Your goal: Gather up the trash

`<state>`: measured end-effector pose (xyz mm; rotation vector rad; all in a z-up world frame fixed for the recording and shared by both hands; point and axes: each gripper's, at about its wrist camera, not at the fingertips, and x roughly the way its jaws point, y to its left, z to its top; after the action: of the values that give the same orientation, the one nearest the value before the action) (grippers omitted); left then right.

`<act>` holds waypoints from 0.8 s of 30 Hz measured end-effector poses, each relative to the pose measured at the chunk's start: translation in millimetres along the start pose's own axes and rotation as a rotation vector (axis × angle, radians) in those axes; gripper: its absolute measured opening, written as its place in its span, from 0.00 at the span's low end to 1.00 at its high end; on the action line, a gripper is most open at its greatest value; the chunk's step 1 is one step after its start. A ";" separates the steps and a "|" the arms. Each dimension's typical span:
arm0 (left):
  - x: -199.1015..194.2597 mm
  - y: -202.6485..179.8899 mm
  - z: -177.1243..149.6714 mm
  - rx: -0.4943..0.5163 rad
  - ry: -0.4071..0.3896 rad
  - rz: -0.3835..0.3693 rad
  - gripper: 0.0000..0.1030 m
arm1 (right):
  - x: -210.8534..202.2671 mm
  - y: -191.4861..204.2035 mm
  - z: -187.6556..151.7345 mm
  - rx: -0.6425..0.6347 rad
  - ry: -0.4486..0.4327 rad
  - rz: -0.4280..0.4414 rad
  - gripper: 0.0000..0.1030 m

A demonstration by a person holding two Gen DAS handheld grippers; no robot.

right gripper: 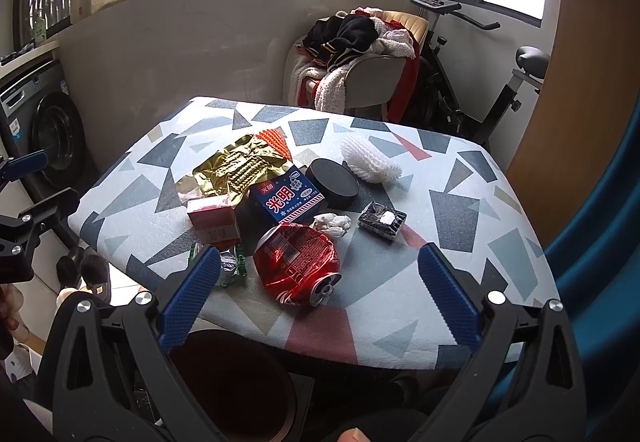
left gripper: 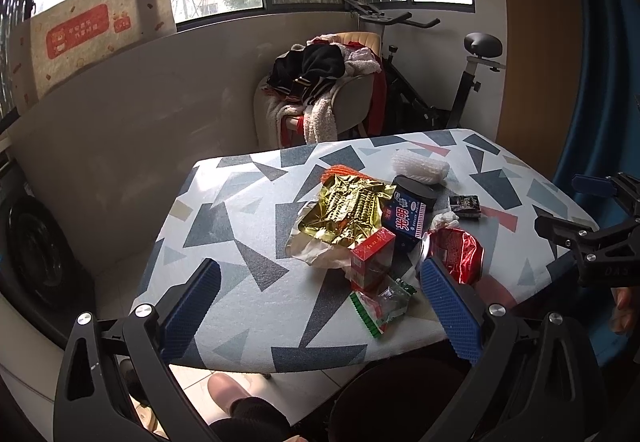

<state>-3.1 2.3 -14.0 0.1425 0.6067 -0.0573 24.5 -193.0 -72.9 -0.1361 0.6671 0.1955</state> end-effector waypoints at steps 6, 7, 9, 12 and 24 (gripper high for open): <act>3.6 2.5 -0.5 -0.010 0.019 -0.020 0.95 | 0.2 0.1 -0.4 0.000 0.000 -0.001 0.94; 4.3 2.6 -0.4 -0.011 0.022 -0.019 0.95 | 0.1 -0.1 0.0 -0.001 0.000 0.000 0.94; 5.5 1.9 -0.4 -0.006 0.026 -0.015 0.95 | 0.3 -0.2 -0.1 0.000 0.001 0.000 0.95; 6.7 0.7 -1.2 0.000 0.031 -0.020 0.95 | 0.1 -0.4 0.2 0.002 0.002 0.001 0.94; 5.3 0.0 -0.7 -0.004 0.032 -0.037 0.95 | -0.1 -0.1 0.4 -0.002 0.002 -0.001 0.95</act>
<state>0.8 2.4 -17.6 0.1282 0.6415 -0.0901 24.6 -193.0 -72.5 -0.1379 0.6689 0.1954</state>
